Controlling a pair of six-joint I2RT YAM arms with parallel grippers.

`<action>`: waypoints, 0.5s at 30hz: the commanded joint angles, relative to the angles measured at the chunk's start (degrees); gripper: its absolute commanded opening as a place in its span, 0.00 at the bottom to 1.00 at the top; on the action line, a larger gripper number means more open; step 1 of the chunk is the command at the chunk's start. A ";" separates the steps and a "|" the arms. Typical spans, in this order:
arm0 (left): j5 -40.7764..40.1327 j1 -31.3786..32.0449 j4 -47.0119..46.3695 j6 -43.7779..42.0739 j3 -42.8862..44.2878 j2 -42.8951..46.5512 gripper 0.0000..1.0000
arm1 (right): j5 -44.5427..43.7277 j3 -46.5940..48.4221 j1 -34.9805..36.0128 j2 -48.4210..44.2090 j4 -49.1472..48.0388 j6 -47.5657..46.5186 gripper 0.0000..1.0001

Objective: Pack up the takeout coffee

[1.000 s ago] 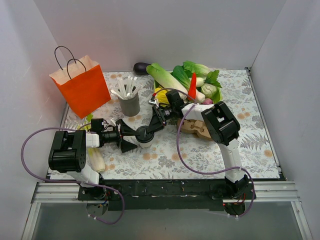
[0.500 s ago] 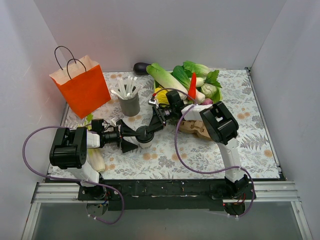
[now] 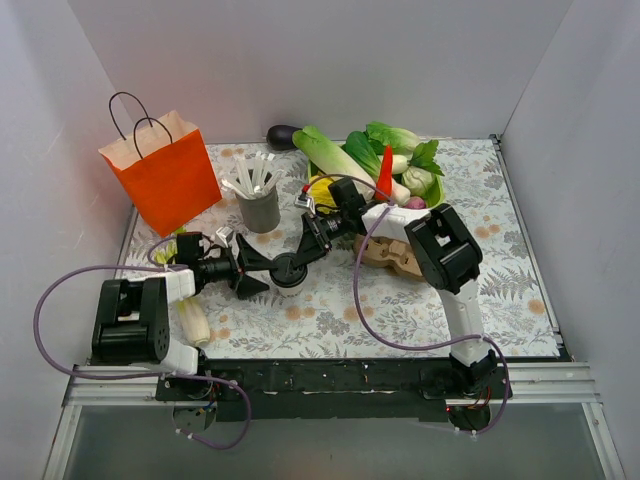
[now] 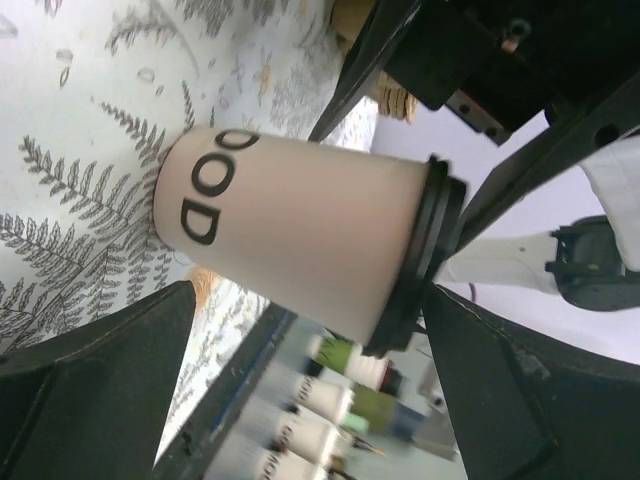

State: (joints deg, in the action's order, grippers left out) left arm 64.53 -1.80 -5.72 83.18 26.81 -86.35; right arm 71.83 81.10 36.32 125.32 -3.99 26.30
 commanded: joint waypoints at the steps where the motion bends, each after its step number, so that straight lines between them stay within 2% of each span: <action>1: -3.92 -0.84 0.71 -3.19 0.87 9.59 0.98 | -5.29 4.67 1.92 -6.83 18.63 -19.93 0.94; 6: -0.81 -0.92 4.21 -6.44 5.00 13.92 0.98 | -8.72 7.31 1.92 -12.02 26.74 -30.24 0.96; 9: -1.34 -0.83 10.89 -11.27 8.78 14.27 0.98 | -11.62 8.45 1.92 -14.13 32.80 -38.94 0.97; 15: -9.85 -1.53 19.86 -16.38 14.23 19.89 0.98 | -22.16 13.11 4.81 -17.12 43.79 -59.14 0.97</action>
State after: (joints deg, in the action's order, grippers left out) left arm 60.38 -2.55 6.96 71.99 37.04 -72.01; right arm 57.82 90.02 38.65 111.13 29.82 -15.11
